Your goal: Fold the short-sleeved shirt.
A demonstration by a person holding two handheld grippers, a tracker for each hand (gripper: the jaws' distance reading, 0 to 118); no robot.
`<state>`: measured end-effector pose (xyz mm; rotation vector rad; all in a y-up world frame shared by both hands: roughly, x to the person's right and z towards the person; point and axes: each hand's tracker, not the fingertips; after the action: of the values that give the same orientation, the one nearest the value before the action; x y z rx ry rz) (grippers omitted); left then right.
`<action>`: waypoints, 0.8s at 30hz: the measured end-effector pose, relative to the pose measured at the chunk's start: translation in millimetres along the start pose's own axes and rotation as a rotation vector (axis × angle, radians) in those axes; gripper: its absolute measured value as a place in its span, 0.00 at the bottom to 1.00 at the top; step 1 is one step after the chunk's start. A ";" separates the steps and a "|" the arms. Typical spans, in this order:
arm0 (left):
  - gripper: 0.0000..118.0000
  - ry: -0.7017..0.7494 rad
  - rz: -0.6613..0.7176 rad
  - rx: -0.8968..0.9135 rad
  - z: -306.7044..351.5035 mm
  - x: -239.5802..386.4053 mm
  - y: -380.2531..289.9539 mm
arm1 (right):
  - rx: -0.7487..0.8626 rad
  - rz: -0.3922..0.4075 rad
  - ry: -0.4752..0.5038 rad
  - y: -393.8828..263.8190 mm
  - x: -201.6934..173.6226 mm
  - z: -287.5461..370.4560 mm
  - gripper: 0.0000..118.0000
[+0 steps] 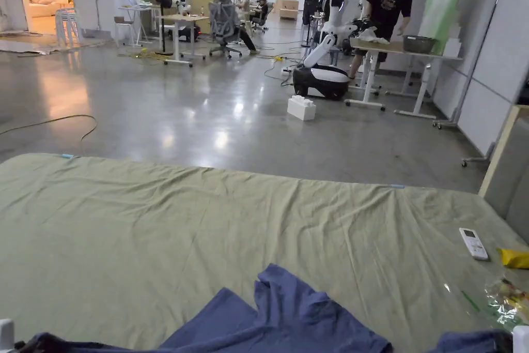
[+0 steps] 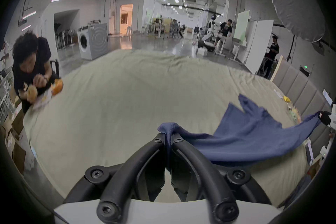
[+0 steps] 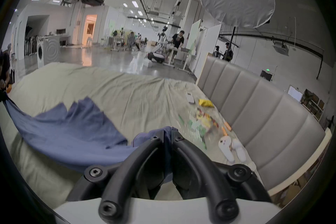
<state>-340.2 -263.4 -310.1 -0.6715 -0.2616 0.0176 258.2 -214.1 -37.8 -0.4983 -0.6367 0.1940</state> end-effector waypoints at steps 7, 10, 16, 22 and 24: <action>0.04 0.012 0.006 -0.137 -19.1 -20.1 -45.7 | -0.133 0.036 -0.004 -62.2 -14.7 10.9 0.05; 0.04 0.026 -0.033 -0.185 -28.4 -20.8 -49.0 | -0.191 0.031 0.010 -80.9 -20.1 8.8 0.05; 0.25 0.120 -0.192 -0.190 -31.0 -3.9 -52.2 | -0.207 -0.017 0.023 -98.2 -27.5 11.2 0.14; 0.50 0.129 -0.192 -0.095 -18.0 14.9 -41.2 | -0.075 -0.071 0.048 -69.4 -50.3 29.6 0.53; 0.50 0.101 -0.165 -0.040 -8.0 30.1 -34.6 | -0.019 -0.087 0.079 -55.0 -62.5 34.6 0.53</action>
<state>-311.5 -292.5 -287.7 -0.6863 -0.2199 -0.1787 188.8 -268.5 -18.9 -0.4927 -0.5824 0.0859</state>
